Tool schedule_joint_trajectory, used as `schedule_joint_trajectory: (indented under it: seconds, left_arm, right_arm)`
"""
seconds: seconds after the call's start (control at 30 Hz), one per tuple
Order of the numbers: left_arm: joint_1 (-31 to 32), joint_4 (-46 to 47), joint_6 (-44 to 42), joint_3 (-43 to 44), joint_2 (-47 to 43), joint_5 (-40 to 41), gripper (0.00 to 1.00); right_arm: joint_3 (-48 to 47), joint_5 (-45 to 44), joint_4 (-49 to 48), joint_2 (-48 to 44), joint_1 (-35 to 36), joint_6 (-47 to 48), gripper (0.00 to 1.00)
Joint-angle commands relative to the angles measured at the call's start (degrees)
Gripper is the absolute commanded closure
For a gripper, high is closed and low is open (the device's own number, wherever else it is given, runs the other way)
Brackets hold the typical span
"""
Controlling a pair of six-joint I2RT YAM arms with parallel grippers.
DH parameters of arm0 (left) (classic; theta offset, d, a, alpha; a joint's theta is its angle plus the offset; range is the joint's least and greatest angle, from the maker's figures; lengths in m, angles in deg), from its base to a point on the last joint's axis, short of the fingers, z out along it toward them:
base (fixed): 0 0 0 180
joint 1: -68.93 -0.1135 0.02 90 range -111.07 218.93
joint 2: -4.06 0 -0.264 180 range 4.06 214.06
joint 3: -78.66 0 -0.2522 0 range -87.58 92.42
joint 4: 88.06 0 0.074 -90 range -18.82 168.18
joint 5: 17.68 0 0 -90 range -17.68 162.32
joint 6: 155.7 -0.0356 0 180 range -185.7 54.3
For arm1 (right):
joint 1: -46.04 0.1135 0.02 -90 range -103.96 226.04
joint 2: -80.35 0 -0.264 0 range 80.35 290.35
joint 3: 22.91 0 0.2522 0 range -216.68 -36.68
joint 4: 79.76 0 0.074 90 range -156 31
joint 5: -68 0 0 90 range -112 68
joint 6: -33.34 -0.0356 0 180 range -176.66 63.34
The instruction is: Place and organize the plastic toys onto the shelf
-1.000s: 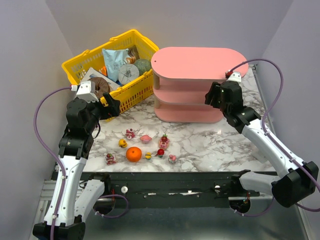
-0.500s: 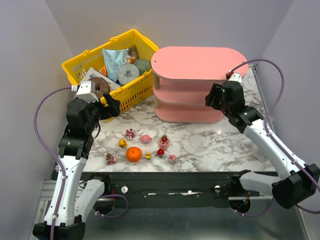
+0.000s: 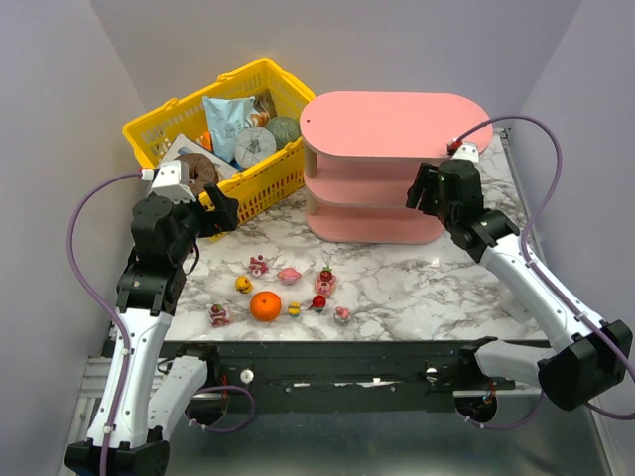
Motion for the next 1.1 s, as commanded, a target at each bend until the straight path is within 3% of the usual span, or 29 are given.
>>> schedule_joint_trajectory:
  seconds: [0.0, 0.33, 0.63, 1.07]
  left_arm:
    - [-0.3, 0.7, 0.0, -0.7, 0.1, -0.8, 0.01]
    - [-0.3, 0.6, -0.1, -0.8, 0.2, -0.8, 0.01]
    - [-0.3, 0.7, -0.1, -0.8, 0.2, -1.0, 0.01]
    - [-0.3, 0.6, 0.0, -0.7, 0.2, -1.2, 0.01]
  right_arm:
    - [2.8, -1.4, -4.8, 1.0, -0.4, 0.0, 0.26]
    - [7.6, -1.7, -12.5, -0.6, -0.3, 1.8, 0.31]
    - [11.1, -1.4, -17.8, -2.4, -0.3, 9.7, 0.39]
    - [10.8, 0.4, -18.0, -3.7, -0.3, 9.4, 0.09]
